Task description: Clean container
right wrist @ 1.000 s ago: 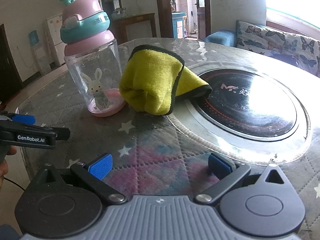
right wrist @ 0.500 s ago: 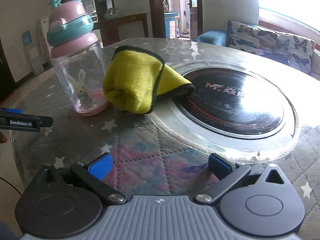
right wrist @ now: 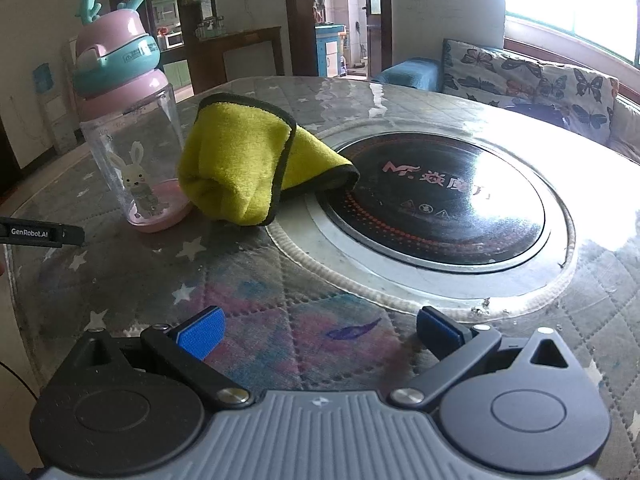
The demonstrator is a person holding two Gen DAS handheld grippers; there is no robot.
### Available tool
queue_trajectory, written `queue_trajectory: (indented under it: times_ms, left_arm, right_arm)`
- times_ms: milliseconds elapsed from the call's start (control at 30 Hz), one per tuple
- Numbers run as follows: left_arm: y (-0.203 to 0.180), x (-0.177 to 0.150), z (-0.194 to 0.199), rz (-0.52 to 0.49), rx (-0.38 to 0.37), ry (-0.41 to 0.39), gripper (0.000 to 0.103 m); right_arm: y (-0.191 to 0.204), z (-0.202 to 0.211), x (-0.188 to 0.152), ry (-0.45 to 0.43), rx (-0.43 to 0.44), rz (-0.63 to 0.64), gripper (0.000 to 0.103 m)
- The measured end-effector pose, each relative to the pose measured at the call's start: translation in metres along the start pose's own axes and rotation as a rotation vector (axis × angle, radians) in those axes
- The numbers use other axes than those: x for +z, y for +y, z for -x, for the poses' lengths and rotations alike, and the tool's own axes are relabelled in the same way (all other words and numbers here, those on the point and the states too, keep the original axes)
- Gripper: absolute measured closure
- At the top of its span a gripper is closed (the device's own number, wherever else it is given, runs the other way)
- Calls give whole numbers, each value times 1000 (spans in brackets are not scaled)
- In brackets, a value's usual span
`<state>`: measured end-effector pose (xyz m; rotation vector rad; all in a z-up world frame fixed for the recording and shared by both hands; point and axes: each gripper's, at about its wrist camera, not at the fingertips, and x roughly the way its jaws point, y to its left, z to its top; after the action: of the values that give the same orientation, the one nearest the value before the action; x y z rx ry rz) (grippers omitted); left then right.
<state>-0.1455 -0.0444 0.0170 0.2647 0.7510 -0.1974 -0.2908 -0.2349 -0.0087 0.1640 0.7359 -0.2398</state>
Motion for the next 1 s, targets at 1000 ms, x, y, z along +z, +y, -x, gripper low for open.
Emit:
queue_trajectory:
  times_ms: [1000]
  left_arm:
    - [26, 52, -59, 59, 43, -117, 2]
  right_arm:
    - [-97, 13, 1, -103, -250, -129, 0]
